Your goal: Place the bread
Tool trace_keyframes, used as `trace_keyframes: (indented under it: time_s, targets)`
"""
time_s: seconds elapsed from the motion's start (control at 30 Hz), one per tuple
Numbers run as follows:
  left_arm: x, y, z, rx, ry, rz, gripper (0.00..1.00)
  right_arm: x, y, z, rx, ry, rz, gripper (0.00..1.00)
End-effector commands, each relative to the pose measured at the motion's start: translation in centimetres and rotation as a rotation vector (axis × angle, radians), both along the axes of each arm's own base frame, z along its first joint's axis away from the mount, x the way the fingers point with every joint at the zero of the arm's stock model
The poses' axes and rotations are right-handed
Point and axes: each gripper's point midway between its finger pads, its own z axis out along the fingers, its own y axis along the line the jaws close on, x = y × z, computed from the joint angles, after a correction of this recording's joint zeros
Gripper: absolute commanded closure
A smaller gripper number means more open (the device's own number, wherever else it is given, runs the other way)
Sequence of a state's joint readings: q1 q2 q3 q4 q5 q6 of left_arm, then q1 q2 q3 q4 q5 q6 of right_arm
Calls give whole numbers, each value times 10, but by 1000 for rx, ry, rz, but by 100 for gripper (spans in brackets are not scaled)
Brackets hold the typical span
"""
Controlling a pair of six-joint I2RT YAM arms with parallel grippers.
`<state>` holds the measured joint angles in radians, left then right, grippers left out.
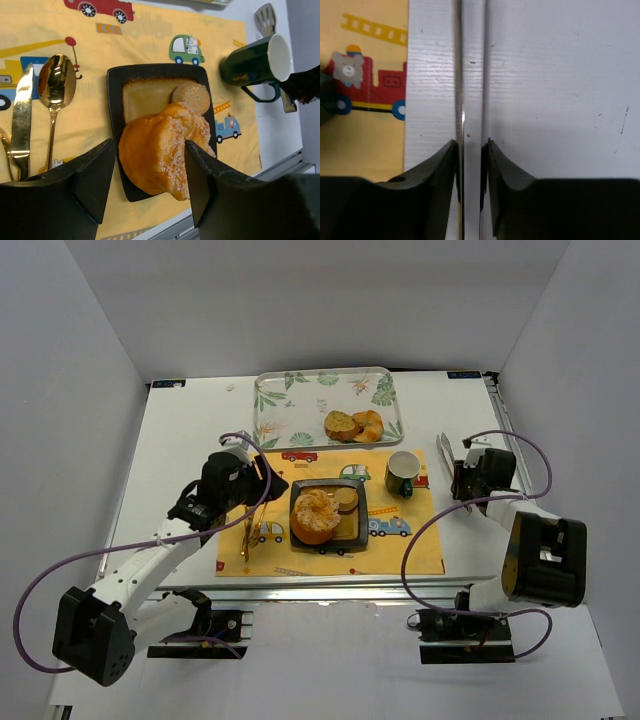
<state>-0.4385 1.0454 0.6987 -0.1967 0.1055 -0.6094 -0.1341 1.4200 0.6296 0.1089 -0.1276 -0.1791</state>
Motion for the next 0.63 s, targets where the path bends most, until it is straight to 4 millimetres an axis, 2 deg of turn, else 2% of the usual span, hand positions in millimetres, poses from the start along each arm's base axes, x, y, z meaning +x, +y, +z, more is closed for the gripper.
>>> trace_keyframes:
  time_s: [0.0, 0.03, 0.13, 0.27, 0.3, 0.4, 0.43, 0.47, 0.53, 0.6]
  targets:
    - [2, 6, 4, 44, -19, 23, 32, 2, -10, -7, 9, 33, 6, 62]
    - [2, 6, 4, 40, -18, 24, 32, 0, -12, -10, 7, 48, 15, 49]
    - [3, 6, 6, 39, -20, 33, 30, -1, -20, -1, -4, 46, 11, 29]
    - [6, 6, 12, 44, -32, 29, 26, 5, -29, 39, -53, -19, -1, 14]
    - [6, 6, 13, 48, -31, 28, 26, 12, -32, 55, -65, -48, -5, 13]
    - [10, 4, 17, 57, -36, 22, 26, 18, -36, 85, -94, -79, -27, 11]
    - [11, 4, 17, 57, -35, 21, 26, 28, -41, 107, -123, -119, -45, 11]
    - [12, 3, 18, 54, -36, 20, 26, 33, -40, 118, -136, -137, -49, 11]
    - [14, -1, 22, 33, -48, 11, 26, 47, -31, 147, -128, -203, -36, 11]
    - [16, -4, 26, 18, -56, 4, 29, 54, -13, 163, -104, -250, 0, 10]
